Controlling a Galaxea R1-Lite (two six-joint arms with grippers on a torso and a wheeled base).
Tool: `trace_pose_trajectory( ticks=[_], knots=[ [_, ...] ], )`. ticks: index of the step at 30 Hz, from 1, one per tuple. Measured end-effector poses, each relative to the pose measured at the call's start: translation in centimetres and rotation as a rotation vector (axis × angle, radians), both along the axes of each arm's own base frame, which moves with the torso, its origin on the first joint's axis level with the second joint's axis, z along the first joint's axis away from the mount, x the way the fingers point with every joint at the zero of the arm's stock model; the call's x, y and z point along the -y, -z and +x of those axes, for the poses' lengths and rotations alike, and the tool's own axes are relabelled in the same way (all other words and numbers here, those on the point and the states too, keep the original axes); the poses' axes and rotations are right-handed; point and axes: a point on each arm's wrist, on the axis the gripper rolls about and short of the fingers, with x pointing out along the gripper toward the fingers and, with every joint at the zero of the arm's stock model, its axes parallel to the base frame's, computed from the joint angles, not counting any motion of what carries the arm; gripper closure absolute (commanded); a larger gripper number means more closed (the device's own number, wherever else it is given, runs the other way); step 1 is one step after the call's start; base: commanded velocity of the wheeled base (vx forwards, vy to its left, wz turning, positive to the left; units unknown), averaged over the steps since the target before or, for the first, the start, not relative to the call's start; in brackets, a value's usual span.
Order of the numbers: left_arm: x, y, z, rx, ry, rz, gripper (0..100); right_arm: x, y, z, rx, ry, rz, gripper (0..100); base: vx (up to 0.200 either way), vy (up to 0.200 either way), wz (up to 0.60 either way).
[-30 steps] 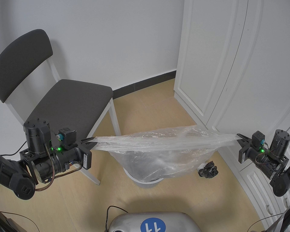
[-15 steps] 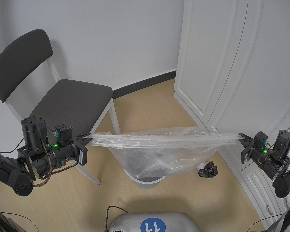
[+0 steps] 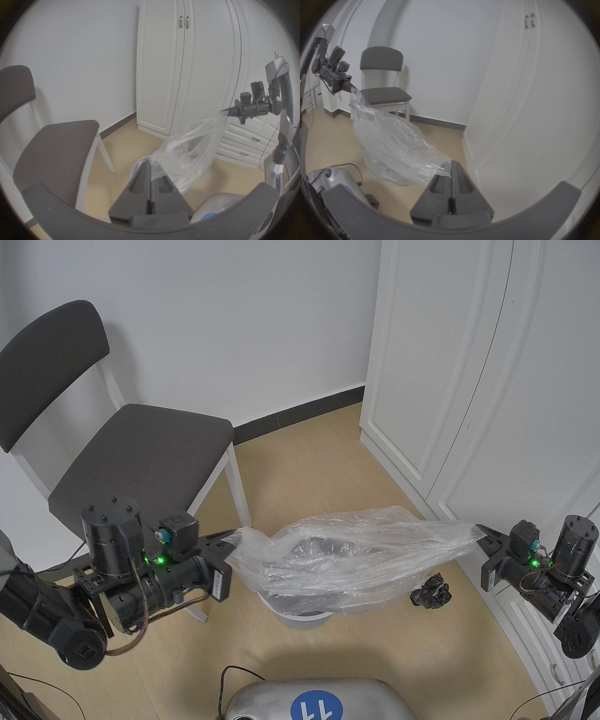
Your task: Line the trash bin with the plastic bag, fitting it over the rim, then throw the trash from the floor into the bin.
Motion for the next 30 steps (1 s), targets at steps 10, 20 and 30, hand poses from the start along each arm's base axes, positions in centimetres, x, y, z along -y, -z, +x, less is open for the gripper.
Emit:
trace_pose_trajectory(
  ticks=[10,20,30],
  knots=[
    [4.8,2.0,-0.1,0.045,-0.009,-0.111,100,-3.7,1.5,0.8,-0.043,-0.116,0.094,100,0.0,0.0,0.0],
    [6.8,4.1,1.3,0.002,-0.009,-0.152,100,-7.9,5.0,4.5,-0.124,-0.058,0.257,100,0.0,0.0,0.0],
    [8.3,5.0,3.1,0.013,-0.066,-0.225,100,-12.2,7.7,7.8,-0.166,-0.044,0.457,100,0.0,0.0,0.0]
  ],
)
